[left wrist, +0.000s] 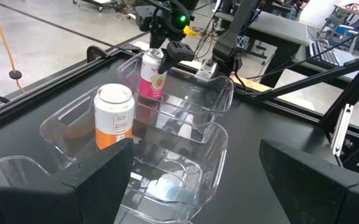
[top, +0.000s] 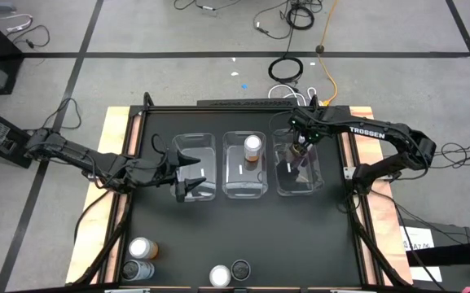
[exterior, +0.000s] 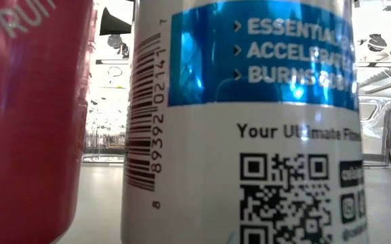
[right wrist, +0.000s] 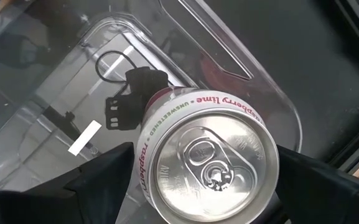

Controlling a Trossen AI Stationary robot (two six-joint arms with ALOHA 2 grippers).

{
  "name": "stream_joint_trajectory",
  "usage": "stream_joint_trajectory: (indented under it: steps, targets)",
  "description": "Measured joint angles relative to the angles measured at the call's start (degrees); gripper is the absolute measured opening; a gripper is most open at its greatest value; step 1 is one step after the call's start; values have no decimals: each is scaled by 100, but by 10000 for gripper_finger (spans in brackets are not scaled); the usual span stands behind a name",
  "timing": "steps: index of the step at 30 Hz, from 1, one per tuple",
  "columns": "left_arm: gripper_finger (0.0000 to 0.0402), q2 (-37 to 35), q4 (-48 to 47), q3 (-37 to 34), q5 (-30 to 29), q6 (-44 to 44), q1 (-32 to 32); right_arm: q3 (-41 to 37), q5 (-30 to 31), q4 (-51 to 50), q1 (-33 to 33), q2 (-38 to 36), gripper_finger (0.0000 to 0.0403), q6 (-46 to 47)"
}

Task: Sort soda cans
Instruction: Put the right pink soda can into the right transparent bin, then put the orange soda can into the middle transparent bin

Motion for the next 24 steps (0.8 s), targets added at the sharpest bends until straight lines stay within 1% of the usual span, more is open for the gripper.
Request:
stream_joint_trajectory:
  steps: [5,10,13,20,24]
  targets:
    - [354,1,-1,-1,0,-1,0,0,-8,1,0,0,367,-5]
    - [354,0,-2,-2,0,-2,0,1,-5,-5,1,0,393,-85]
    - [354,2,-2,0,0,-2,0,156,-5,-138,2,0,398,-87]
    - [354,0,-2,0,0,0,0,1175,-1,-798,0,0,394,-75]
    - [354,0,-2,0,0,-2,0,1854,1,-1340,4,0,394,357]
